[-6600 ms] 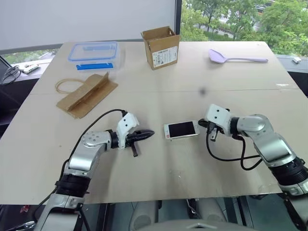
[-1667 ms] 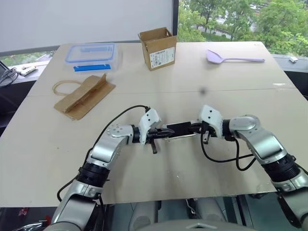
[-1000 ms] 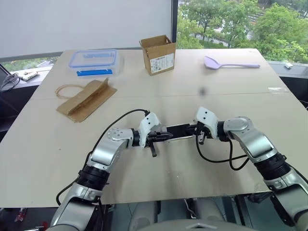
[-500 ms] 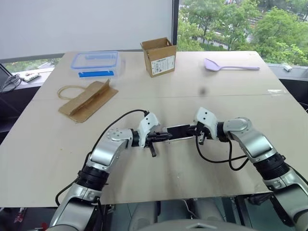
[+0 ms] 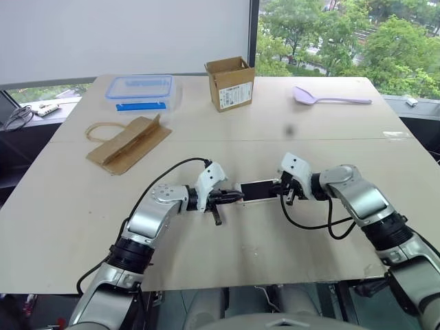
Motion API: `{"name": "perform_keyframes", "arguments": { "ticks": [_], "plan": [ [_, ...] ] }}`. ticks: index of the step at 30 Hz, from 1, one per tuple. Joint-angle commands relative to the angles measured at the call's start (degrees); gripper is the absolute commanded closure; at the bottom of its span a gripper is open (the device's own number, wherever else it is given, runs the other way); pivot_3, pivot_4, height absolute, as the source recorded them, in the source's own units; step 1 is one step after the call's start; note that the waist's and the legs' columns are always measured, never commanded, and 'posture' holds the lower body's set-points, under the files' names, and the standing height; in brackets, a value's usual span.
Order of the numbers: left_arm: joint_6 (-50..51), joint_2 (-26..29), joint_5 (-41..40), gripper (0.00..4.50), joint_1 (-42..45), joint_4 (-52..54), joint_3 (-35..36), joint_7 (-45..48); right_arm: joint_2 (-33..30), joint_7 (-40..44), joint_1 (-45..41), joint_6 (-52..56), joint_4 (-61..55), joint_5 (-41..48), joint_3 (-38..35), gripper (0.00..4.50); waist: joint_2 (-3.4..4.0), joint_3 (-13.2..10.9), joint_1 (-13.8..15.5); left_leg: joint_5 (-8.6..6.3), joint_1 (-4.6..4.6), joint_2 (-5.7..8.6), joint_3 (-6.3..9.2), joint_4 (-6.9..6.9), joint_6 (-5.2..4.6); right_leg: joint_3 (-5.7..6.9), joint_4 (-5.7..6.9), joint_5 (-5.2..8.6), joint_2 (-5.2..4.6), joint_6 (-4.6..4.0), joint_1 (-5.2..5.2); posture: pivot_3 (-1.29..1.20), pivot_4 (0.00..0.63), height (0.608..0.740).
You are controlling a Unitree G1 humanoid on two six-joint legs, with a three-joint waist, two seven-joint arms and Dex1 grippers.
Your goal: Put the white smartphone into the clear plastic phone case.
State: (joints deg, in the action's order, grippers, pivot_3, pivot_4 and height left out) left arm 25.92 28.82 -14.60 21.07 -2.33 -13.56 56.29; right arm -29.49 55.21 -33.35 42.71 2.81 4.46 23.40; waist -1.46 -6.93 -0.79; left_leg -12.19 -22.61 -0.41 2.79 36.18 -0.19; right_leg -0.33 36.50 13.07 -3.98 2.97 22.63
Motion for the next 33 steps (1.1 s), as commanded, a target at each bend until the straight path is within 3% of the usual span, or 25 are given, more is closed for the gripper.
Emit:
{"name": "perform_keyframes", "arguments": {
  "ticks": [1, 5, 12, 14, 18, 21, 23, 24, 25, 28, 33],
  "plan": [
    [-0.12, 0.07, 0.06, 4.50, 0.04, 2.54, 0.26, -0.18, -1.17, 0.88, 5.44, 6.33, 13.56, -5.31, 9.99, 4.45, 0.01, 0.02, 0.00, 0.00, 0.00, 0.00, 0.01, -0.01, 0.00, 0.15, 0.00, 0.00, -0.09, 0.00, 0.00, 0.00, 0.150, 0.740],
    [-0.13, 0.21, -0.08, 4.50, -0.37, 2.76, 0.57, -0.46, 1.33, -1.99, 6.18, 3.70, 12.99, -2.59, 3.53, 4.45, 0.03, 0.06, -0.13, -0.01, 0.00, -0.01, 0.11, -0.12, 0.02, 0.47, -0.15, 0.00, -0.21, 0.00, -0.02, 0.00, 0.150, 0.740],
    [-4.37, -2.99, -3.38, 4.50, -0.49, 3.15, 5.99, -3.20, 4.39, -6.75, 12.68, -15.13, 1.40, 3.15, -11.62, 4.45, 0.37, -0.73, 0.14, -0.02, -0.27, -0.04, 0.29, -0.46, 0.03, 0.90, -0.64, 0.00, -0.39, 0.00, 0.01, 0.00, 0.150, 0.740],
    [-5.78, -4.43, -4.98, 4.50, -0.01, 3.54, 8.49, -4.12, 5.15, -6.92, 13.69, -15.57, -2.12, 6.95, -16.15, 3.88, 0.78, -1.35, 0.15, 0.00, -0.45, 0.07, 0.21, -0.47, 0.01, 0.99, -0.65, -0.02, -0.50, 0.03, 0.17, 0.00, 0.150, 0.740],
    [-3.35, -6.01, -11.42, 3.35, 0.99, 5.72, 13.86, -4.31, 1.75, -4.91, 16.75, -14.81, -11.90, 11.71, -20.55, 2.33, 0.78, -1.84, 0.28, 0.20, -1.32, 0.19, 0.17, -0.63, -0.25, 1.11, -0.53, -0.43, -0.05, 0.14, 1.02, 0.00, 0.150, 0.740],
    [-1.39, -4.01, -13.69, 1.76, 0.74, 6.88, 15.27, -2.45, -1.48, -4.60, 18.30, -13.43, -16.76, 14.79, -24.14, 0.79, 0.83, -2.48, 0.35, 0.19, -1.39, 0.35, 0.12, -0.71, -0.24, 1.14, -0.58, -0.42, -0.04, 0.14, 1.06, 0.00, 0.150, 0.740],
    [0.60, -0.27, -16.18, 0.84, -0.55, 8.59, 16.23, 1.57, -5.81, -2.18, 20.74, -12.67, -20.08, 17.04, -27.48, 0.00, 0.84, -2.89, 0.14, 0.19, -1.40, 0.40, 0.02, -0.79, -0.24, 1.13, -0.65, -0.40, -0.05, 0.17, 1.06, 0.00, 0.150, 0.740],
    [1.22, 1.32, -16.91, 0.27, -1.04, 9.11, 16.55, 2.87, -7.53, -1.29, 21.83, -12.45, -21.25, 18.08, -28.93, 0.00, 0.78, -3.03, 0.07, 0.18, -1.41, 0.42, -0.06, -0.81, -0.24, 1.13, -0.67, -0.37, -0.05, 0.21, 1.06, 0.00, 0.150, 0.740],
    [0.95, 3.47, -16.69, 0.08, -2.02, 9.76, 16.69, 4.20, -9.51, -0.44, 23.46, -12.58, -22.43, 18.98, -30.91, 0.00, 0.74, -3.15, 0.06, 0.17, -1.41, 0.41, -0.11, -0.85, -0.24, 1.15, -0.68, -0.34, -0.04, 0.21, 1.06, 0.00, 0.150, 0.740],
    [0.29, 8.31, -16.18, 0.08, -5.17, 11.35, 18.32, 5.78, -14.51, 2.05, 29.98, -12.29, -25.89, 21.99, -37.38, 0.00, 0.70, -3.42, 0.19, 0.17, -1.40, 0.37, -0.14, -0.86, -0.24, 1.19, -0.67, -0.25, -0.02, 0.31, 1.06, 0.00, 0.150, 0.740],
    [0.73, 11.48, -17.54, 0.08, -10.97, 15.60, 21.96, 5.09, -16.48, 1.56, 40.50, -13.91, -29.22, 22.19, -44.15, 0.00, 0.55, -3.54, 0.31, 0.17, -1.37, 0.24, -0.18, -0.82, -0.24, 1.17, -0.67, -0.10, -0.03, 0.27, 1.05, 0.00, 0.150, 0.740]
  ]
}}
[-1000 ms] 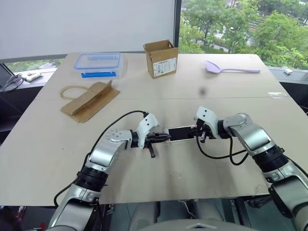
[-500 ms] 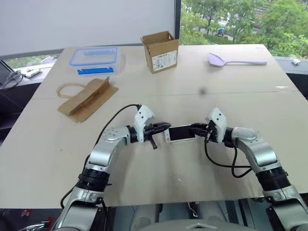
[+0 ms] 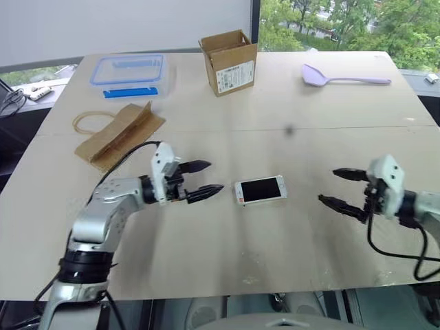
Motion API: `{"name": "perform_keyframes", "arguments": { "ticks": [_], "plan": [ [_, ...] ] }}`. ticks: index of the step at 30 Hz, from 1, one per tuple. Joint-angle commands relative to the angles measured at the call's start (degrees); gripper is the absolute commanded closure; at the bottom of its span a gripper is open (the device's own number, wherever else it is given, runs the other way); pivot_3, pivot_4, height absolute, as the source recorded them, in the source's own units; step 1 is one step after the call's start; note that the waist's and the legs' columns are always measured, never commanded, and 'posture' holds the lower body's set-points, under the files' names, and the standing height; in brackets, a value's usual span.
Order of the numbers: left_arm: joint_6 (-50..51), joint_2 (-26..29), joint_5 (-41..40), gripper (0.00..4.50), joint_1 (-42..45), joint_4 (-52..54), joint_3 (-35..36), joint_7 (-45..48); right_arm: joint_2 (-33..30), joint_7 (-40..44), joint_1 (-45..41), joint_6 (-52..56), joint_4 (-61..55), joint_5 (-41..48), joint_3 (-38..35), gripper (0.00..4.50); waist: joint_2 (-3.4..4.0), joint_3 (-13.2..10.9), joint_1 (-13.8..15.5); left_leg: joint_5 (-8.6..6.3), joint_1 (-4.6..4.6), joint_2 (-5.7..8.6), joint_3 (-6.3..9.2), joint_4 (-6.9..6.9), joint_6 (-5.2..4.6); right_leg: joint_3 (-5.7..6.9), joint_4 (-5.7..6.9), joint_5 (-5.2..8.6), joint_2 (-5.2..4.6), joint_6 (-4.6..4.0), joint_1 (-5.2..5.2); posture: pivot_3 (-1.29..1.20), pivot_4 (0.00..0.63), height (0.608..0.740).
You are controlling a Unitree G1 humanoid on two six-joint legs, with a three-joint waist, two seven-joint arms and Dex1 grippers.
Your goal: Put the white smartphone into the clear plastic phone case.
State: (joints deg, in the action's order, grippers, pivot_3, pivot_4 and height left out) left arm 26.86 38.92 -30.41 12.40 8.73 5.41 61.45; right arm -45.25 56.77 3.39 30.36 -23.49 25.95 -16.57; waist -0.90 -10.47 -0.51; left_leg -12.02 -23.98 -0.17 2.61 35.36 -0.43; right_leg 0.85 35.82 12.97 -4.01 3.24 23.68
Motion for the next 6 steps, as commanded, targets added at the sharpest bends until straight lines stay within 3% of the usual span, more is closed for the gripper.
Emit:
{"name": "perform_keyframes", "arguments": {
  "ticks": [1, 6],
  "plan": [
    [-0.02, 1.52, -1.91, 0.08, -3.41, 5.51, 3.63, -0.67, -0.75, 0.16, 5.72, -2.15, -3.02, 0.42, -5.07, 0.00, -0.01, 0.00, 0.08, 0.00, 0.00, -0.03, -0.03, 0.03, 0.00, -0.02, 0.01, 0.01, 0.00, -0.03, 0.00, 0.00, 0.150, 0.740],
    [0.78, 2.16, -2.52, 0.08, -6.23, 7.90, 5.51, -2.56, -0.72, -1.25, 9.15, -4.27, -2.50, -0.83, -6.79, 0.00, -0.01, -0.01, 0.07, 0.00, 0.09, -0.11, -0.25, 0.16, 0.00, -0.16, 0.07, 0.01, -0.01, -0.07, -0.01, 0.00, 0.150, 0.740]
  ]
}}
